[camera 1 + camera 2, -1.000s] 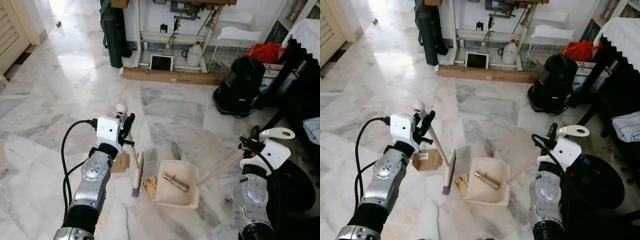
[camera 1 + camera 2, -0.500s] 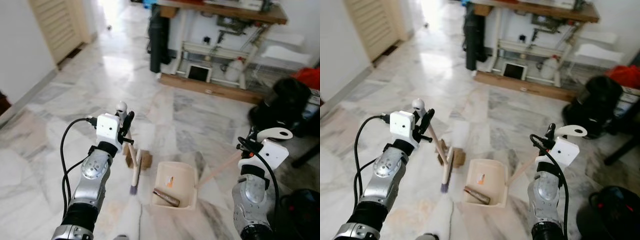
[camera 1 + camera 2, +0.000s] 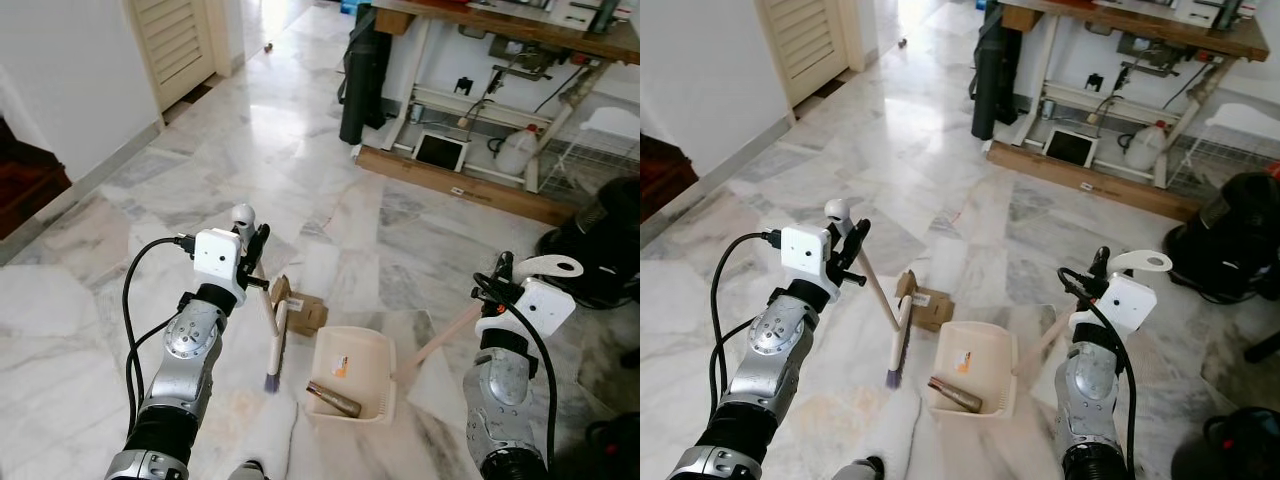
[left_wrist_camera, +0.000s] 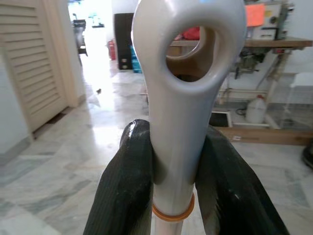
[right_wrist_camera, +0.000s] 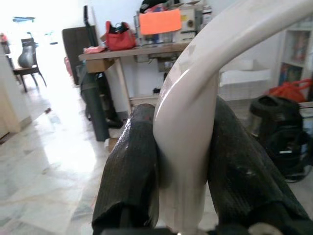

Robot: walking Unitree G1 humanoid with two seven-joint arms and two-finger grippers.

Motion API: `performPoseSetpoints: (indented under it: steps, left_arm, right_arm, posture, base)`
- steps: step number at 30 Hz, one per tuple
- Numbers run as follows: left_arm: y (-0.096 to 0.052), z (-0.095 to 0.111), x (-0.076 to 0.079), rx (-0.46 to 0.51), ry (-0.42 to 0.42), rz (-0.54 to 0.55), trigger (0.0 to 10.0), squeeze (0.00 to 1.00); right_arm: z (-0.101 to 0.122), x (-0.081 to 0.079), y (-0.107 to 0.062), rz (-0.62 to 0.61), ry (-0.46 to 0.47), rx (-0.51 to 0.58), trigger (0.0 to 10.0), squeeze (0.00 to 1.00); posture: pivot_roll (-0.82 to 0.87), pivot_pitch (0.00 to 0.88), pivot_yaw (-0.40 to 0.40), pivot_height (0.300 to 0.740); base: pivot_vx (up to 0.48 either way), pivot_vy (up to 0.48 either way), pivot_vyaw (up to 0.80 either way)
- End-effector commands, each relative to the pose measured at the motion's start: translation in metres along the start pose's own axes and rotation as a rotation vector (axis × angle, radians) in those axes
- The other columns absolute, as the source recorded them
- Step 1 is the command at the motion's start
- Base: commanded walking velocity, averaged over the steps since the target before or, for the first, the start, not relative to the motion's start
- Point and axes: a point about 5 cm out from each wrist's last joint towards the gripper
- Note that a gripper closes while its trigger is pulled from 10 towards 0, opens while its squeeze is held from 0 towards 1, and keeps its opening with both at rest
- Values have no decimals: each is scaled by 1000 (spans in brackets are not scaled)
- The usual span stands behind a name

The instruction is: Sweep floor

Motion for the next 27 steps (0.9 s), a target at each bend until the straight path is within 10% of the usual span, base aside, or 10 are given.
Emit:
performPoseSetpoints:
  steps: [1,17,27]
  left_arm:
    - [7,16,-4,76,27,8,10000,0]
    - [8,20,-2,90,16,-1,10000,0]
    - [1,11,-11,46,32,17,10000,0]
  right_arm:
    - [10,-2,3,6,15,47,10000,0]
    - [10,-3,3,7,20,45,10000,0]
    - [8,-2,3,-1,24,30,10000,0]
  posture:
    - [159,112,-77,740]
    - [162,126,-78,740]
    - [160,133,-80,740]
  base:
    - [0,0,794]
    - [0,0,778]
    - [0,0,0]
Point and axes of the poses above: a point about 5 cm out from each wrist's last joint towards the gripper, its own y axis pointing out of the wrist towards the gripper, its own z axis along the axis of the wrist's last joint, x = y × z, and after that the axes turned 13 degrees about y, right-handed
